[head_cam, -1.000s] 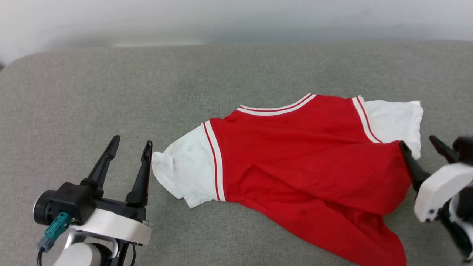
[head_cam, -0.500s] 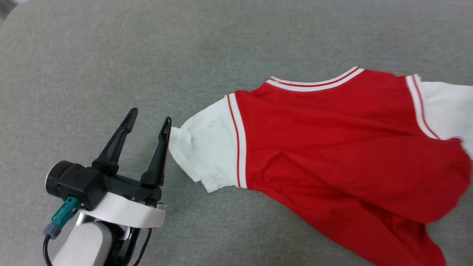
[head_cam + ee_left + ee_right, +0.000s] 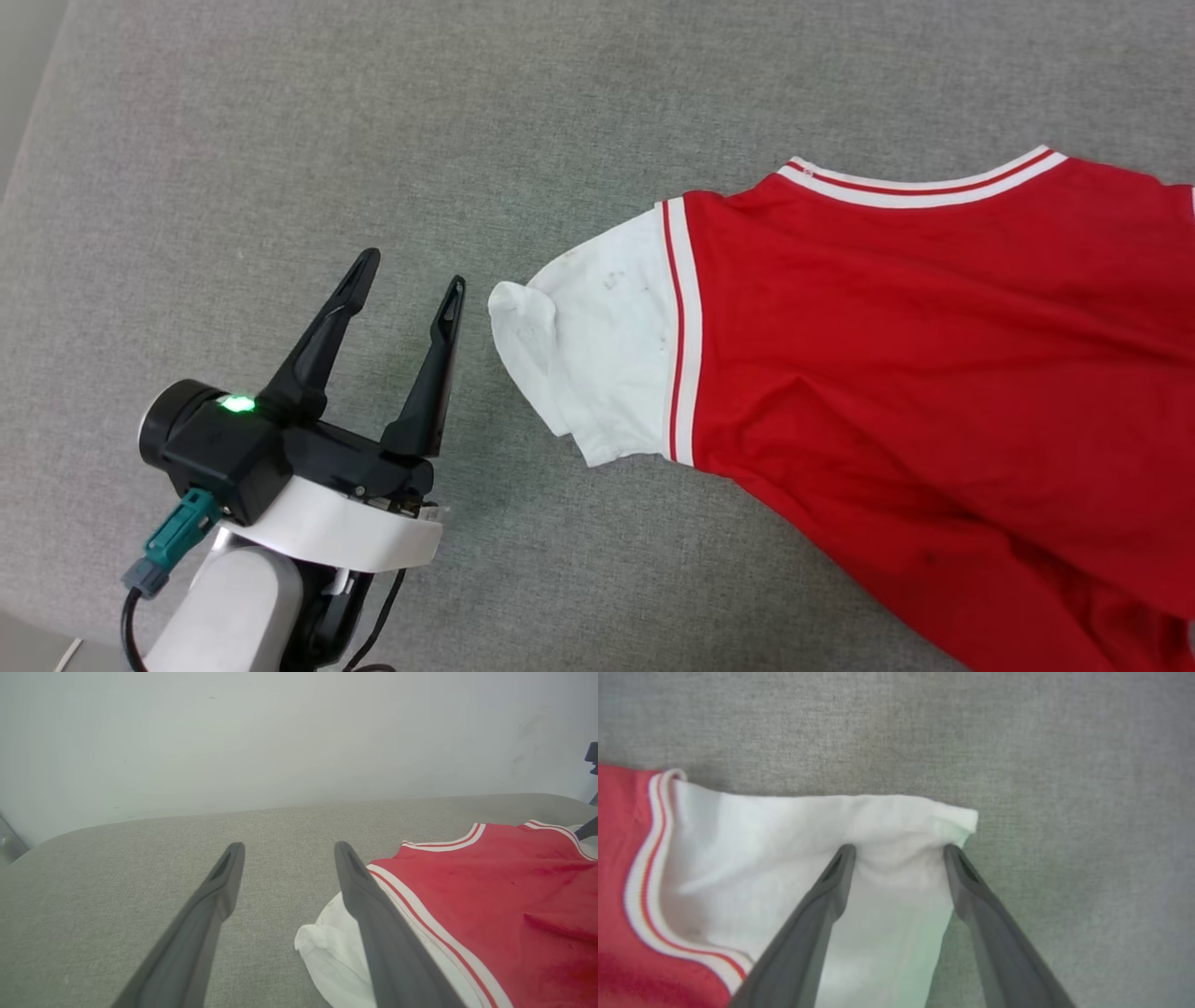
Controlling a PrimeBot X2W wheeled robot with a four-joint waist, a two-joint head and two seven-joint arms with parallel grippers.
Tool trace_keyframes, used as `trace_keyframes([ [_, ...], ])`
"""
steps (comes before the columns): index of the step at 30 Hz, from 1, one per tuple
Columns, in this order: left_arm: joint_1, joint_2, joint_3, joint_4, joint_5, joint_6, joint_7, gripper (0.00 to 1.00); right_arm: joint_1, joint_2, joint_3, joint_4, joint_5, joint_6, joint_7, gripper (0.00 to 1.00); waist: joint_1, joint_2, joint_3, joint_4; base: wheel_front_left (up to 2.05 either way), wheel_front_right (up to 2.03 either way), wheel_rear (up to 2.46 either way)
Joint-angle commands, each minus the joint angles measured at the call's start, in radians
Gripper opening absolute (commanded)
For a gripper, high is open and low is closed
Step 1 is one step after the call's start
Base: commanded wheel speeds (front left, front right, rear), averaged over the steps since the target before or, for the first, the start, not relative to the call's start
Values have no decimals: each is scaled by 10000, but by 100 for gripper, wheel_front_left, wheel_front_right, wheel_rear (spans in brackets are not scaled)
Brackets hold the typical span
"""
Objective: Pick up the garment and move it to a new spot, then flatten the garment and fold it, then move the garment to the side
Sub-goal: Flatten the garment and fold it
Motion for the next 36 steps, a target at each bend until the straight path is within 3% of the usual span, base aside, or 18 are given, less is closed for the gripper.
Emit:
trace_keyframes([
  [1,-61,-36,79,-62,70,-52,-25,100,332,255,-29,251,31,-4,91,100,-1,0,79,66,0,0,0],
  [5,36,-7,167,-36,85,-79,-25,100,675,688,104,478,323,-1,266,100,-1,0,144,73,0,0,0],
  [6,52,9,179,-13,95,-90,-25,100,779,740,166,508,363,-1,309,89,-1,0,143,63,0,0,0],
  [7,68,20,194,7,94,-103,-25,100,880,772,237,516,403,-1,324,33,-1,0,137,48,0,0,0],
  [8,87,24,208,31,84,-107,-25,100,955,778,277,518,458,-1,284,0,-1,0,119,31,0,0,0],
  [15,247,138,478,312,-229,-17,49,100,1161,817,135,264,804,-2,-511,0,-1,0,-290,-250,0,0,0],
  [20,456,496,594,452,-487,-5,802,100,1597,699,92,-278,1100,-5,-1075,0,-1,0,-789,-678,0,0,0],
  [28,465,1192,517,506,-1238,-77,3143,100,2633,954,251,-2173,1785,-5,-1677,0,-1,0,-1356,-1514,0,0,0],
  [36,20,1711,467,486,-2183,45,5692,100,3461,1622,453,-4322,2095,-4,-1537,0,-1,0,-1297,-2175,0,0,0],
])
